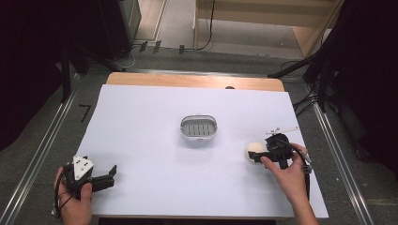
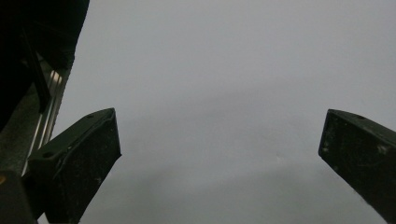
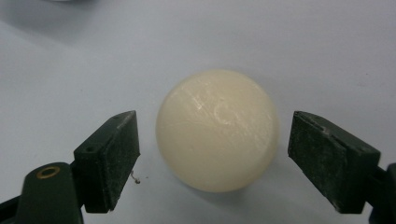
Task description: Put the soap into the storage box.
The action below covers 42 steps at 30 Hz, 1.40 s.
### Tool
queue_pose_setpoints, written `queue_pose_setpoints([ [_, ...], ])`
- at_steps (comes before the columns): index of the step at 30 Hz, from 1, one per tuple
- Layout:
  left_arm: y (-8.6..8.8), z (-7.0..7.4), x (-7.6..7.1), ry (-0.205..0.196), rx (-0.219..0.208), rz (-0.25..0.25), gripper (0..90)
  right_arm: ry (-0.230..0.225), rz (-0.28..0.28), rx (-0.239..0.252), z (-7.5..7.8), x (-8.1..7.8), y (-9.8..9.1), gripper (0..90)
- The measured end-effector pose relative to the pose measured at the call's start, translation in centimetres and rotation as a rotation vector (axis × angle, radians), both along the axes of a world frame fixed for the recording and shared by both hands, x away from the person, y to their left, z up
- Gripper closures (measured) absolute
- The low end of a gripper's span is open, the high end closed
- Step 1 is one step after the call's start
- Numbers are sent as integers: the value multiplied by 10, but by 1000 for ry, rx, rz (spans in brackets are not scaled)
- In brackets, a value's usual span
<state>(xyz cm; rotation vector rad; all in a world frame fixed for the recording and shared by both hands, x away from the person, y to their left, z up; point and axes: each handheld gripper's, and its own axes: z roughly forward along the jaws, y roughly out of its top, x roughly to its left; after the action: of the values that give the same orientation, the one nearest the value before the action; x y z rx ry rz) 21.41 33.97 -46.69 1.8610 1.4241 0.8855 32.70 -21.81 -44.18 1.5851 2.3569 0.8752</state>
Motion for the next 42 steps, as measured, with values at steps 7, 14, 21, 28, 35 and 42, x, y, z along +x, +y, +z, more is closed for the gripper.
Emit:
queue_pose_setpoints([
  [7, 0, 0, 0, 0, 0, -1, 0, 22, -17, -10, -8, 3, 6, 195],
  [14, 0, 0, 0, 2, 1, 0, 0, 29, -27, -15, -15, 4, 7, 210],
  [21, -1, 0, 1, 17, 4, -7, 0, 25, -40, -2, -22, 2, 6, 240],
  [28, 0, 0, 1, 17, 0, -10, 0, 4, -52, -26, -19, 0, 11, 249],
  [35, 0, 0, 2, 18, 4, -13, 0, -4, -44, -18, -16, 0, 10, 254],
  [42, -1, 0, 2, 17, 4, -13, 0, -15, -55, -7, -9, -1, 9, 254],
])
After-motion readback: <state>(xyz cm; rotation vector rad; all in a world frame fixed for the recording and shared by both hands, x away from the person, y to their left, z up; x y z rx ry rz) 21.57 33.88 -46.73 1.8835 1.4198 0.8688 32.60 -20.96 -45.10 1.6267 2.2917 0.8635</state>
